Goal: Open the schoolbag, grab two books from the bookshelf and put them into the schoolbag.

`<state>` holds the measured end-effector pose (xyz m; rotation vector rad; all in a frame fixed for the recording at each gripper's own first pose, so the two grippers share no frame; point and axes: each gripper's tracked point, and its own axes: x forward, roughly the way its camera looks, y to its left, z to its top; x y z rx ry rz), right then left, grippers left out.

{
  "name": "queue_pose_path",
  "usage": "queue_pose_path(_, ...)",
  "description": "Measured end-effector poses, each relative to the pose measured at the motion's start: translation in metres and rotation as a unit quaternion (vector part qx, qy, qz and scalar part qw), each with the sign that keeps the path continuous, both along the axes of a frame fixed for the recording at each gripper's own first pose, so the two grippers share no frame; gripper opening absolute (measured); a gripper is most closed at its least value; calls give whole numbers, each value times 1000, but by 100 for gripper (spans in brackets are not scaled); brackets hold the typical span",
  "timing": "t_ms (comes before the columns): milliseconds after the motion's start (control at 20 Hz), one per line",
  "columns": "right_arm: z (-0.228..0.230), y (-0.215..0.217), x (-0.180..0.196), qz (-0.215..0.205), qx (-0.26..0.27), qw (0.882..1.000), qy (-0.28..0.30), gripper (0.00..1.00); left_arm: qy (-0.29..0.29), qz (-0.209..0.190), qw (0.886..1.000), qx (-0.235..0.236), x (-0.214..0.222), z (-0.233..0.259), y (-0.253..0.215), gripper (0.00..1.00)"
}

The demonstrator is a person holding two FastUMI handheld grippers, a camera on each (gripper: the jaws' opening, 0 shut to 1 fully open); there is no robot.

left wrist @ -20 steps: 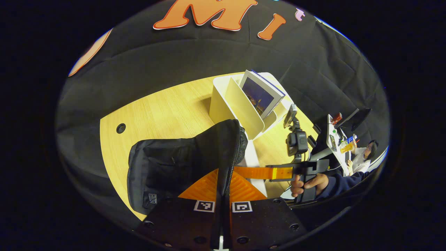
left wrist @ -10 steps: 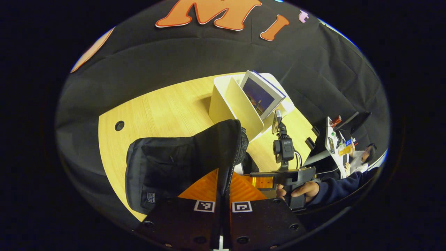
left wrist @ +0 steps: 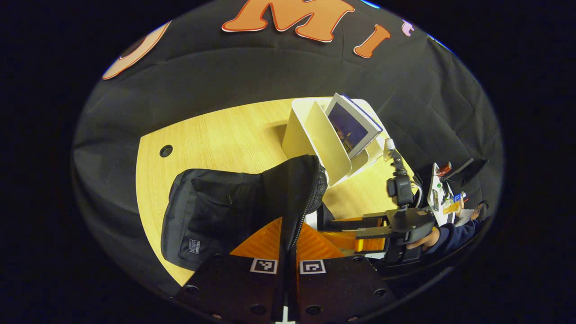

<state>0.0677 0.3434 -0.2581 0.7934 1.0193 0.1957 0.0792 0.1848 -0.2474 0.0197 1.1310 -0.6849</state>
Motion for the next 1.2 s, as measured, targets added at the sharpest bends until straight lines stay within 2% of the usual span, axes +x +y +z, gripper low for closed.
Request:
queue_pose_path(150, 11, -29, -4, 6, -40, 999, -17, 98, -5, 2, 1000, 9, -3, -2, -1, 4)
queue_pose_path(450, 33, -70, -22, 49, -105, 993, -4, 98, -12, 5, 1000, 28, -6, -4, -14, 4)
queue_pose_path(750, 47, -107, -32, 128, -175, 976, 0, 98, -12, 7, 999, 38, -11, -8, -15, 4)
queue_pose_path(1000, 56, -143, -19, 155, -224, 962, 8, 98, -4, 23, 999, 37, -11, -12, -14, 4)
queue_pose_path(1200, 62, -157, -7, 170, -234, 957, 21, 99, 1, 29, 999, 38, -9, -14, -15, 4)
